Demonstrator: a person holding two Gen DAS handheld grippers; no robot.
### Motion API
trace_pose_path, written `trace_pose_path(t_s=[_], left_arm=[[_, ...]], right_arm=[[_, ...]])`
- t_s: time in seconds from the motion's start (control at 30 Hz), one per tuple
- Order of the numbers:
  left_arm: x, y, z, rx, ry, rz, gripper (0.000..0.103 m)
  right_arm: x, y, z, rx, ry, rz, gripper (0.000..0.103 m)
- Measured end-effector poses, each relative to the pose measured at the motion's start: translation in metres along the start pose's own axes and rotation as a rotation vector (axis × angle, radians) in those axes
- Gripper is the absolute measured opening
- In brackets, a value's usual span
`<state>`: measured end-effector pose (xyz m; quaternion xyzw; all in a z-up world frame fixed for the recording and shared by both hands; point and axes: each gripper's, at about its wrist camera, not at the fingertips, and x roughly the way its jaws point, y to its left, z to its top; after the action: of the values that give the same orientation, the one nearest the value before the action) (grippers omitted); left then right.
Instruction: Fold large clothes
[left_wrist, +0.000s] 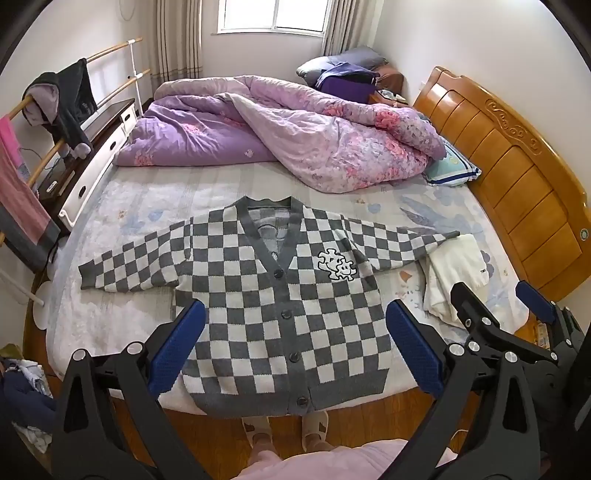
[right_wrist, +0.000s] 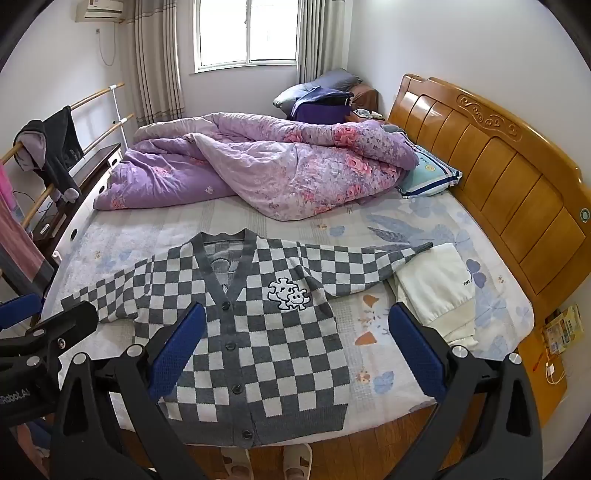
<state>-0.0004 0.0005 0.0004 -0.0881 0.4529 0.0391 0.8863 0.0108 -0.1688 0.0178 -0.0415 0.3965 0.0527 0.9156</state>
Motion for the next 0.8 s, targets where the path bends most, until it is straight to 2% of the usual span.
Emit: trace_pose_path(t_s=[0.8], left_arm=[[-0.0011, -0.0001, 0.0009, 0.004, -0.015, -0.004, 0.098]], right_arm=[[0.0028, -0.0005, -0.0002, 0.005, 0.003, 0.010, 0.095]])
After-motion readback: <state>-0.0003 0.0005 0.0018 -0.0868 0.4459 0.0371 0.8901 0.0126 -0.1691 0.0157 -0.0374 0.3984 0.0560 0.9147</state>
